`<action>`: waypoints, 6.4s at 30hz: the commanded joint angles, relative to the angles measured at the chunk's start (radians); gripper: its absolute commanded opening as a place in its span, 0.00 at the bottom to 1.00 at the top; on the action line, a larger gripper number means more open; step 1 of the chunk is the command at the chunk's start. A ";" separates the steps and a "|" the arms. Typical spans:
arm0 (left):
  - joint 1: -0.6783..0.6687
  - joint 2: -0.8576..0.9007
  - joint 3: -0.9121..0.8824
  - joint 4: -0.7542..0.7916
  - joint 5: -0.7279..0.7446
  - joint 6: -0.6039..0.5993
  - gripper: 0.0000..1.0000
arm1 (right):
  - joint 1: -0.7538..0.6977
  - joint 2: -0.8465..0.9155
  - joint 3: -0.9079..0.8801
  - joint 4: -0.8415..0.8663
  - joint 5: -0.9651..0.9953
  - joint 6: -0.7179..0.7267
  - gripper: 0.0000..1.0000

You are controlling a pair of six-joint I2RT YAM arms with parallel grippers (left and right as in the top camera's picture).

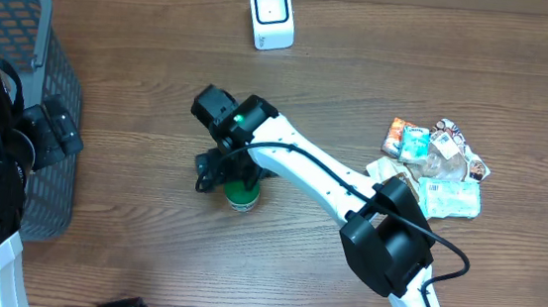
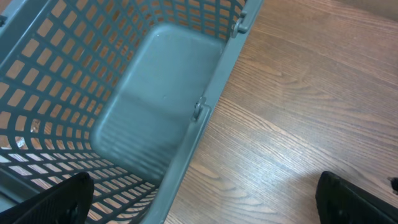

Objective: Scan the item barcode
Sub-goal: 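Adjust and regrip the green-lidded jar with the right gripper, then lift the jar and swing it toward the white scanner, then hold the jar's label against the white scanner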

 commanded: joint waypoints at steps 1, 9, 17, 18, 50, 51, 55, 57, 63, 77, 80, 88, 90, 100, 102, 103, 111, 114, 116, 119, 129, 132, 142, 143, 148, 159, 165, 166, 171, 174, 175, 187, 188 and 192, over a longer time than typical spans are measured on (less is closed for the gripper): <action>0.004 -0.002 0.019 0.001 -0.010 -0.021 1.00 | 0.006 -0.034 -0.051 0.002 0.189 0.251 1.00; 0.004 -0.002 0.019 0.001 -0.010 -0.021 1.00 | 0.003 -0.034 -0.055 -0.002 0.130 0.207 0.98; 0.004 -0.002 0.019 0.001 -0.010 -0.021 1.00 | 0.003 -0.035 -0.046 -0.031 -0.034 0.098 0.91; 0.004 -0.002 0.019 0.001 -0.010 -0.021 1.00 | 0.003 -0.035 -0.037 -0.045 -0.051 0.085 0.89; 0.004 -0.002 0.019 0.001 -0.010 -0.021 1.00 | 0.003 -0.035 -0.029 -0.058 0.060 -0.007 0.70; 0.004 -0.002 0.019 0.001 -0.010 -0.021 1.00 | 0.003 -0.035 -0.027 -0.063 0.060 -0.010 0.69; 0.004 -0.002 0.019 0.001 -0.010 -0.021 1.00 | 0.002 -0.035 0.003 -0.103 0.060 -0.026 0.64; 0.005 -0.002 0.019 0.001 -0.010 -0.021 1.00 | -0.001 -0.035 0.033 -0.131 0.060 -0.036 0.64; 0.004 -0.002 0.019 0.001 -0.010 -0.021 1.00 | -0.024 -0.037 0.146 -0.219 0.059 -0.055 0.59; 0.004 -0.002 0.019 0.000 -0.010 -0.021 1.00 | -0.314 -0.112 0.196 -0.173 -0.555 -0.403 0.58; 0.004 -0.002 0.019 0.001 -0.010 -0.021 1.00 | -0.406 -0.112 0.195 -0.187 -0.764 -0.534 0.58; 0.004 -0.002 0.019 0.000 -0.010 -0.021 1.00 | -0.602 -0.112 0.195 -0.345 -1.118 -0.869 0.58; 0.004 -0.002 0.019 0.001 -0.010 -0.021 1.00 | -0.636 -0.112 0.195 -0.407 -1.178 -0.957 0.58; 0.004 -0.002 0.019 0.001 -0.010 -0.021 1.00 | -0.695 -0.119 0.195 -0.496 -1.329 -1.064 0.57; 0.004 -0.002 0.019 0.001 -0.010 -0.021 1.00 | -0.695 -0.121 0.195 -0.496 -1.340 -1.064 0.57; 0.004 -0.002 0.019 0.001 -0.010 -0.021 1.00 | -0.695 -0.121 0.195 -0.496 -1.343 -1.064 0.57; 0.004 -0.002 0.019 0.001 -0.010 -0.021 1.00 | -0.695 -0.121 0.195 -0.496 -1.342 -1.069 0.58; 0.004 -0.002 0.019 0.001 -0.010 -0.021 1.00 | -0.686 -0.121 0.195 -0.478 -1.305 -1.072 0.58; 0.004 -0.002 0.019 0.001 -0.010 -0.021 1.00 | -0.662 -0.121 0.195 -0.448 -1.236 -1.071 0.59; 0.005 -0.002 0.019 0.001 -0.010 -0.021 0.99 | -0.615 -0.121 0.195 -0.409 -1.151 -1.041 0.59; 0.004 -0.002 0.019 0.001 -0.010 -0.021 1.00 | -0.384 -0.120 0.194 -0.037 -0.317 -0.488 0.58; 0.004 -0.002 0.019 0.001 -0.010 -0.021 1.00 | -0.321 -0.118 0.193 0.072 -0.008 -0.430 0.57; 0.004 -0.002 0.019 0.001 -0.010 -0.021 1.00 | -0.284 -0.106 0.113 0.577 0.319 -0.710 0.53; 0.005 -0.002 0.019 0.001 -0.010 -0.021 1.00 | -0.288 -0.106 0.098 0.636 0.319 -0.768 0.53; 0.004 -0.002 0.019 0.001 -0.010 -0.021 1.00 | -0.301 -0.103 0.028 0.874 0.319 -1.094 0.54; 0.004 -0.002 0.019 0.001 -0.010 -0.021 1.00 | -0.338 0.029 0.004 1.323 0.371 -1.316 0.49; 0.004 -0.002 0.019 0.001 -0.010 -0.021 1.00 | -0.362 0.149 0.004 1.523 0.372 -1.471 0.50; 0.004 -0.002 0.019 0.001 -0.010 -0.021 1.00 | -0.363 0.172 0.004 1.553 0.377 -1.503 0.47; 0.004 -0.002 0.019 0.001 -0.010 -0.021 1.00 | -0.363 0.221 0.004 1.619 0.363 -1.575 0.52; 0.004 -0.002 0.019 0.001 -0.010 -0.021 1.00 | -0.363 0.235 0.004 1.629 0.351 -1.574 0.52; 0.004 -0.002 0.019 0.001 -0.010 -0.021 1.00 | -0.364 0.239 0.004 1.635 0.348 -1.574 0.52; 0.004 -0.002 0.019 0.001 -0.010 -0.021 1.00 | -0.381 0.252 0.004 1.656 0.326 -1.577 0.52; 0.004 -0.002 0.019 0.001 -0.010 -0.021 1.00 | -0.381 0.252 0.004 1.656 0.329 -1.577 0.52; 0.004 -0.002 0.019 0.001 -0.010 -0.021 1.00 | -0.361 0.251 0.004 1.661 0.344 -1.577 0.52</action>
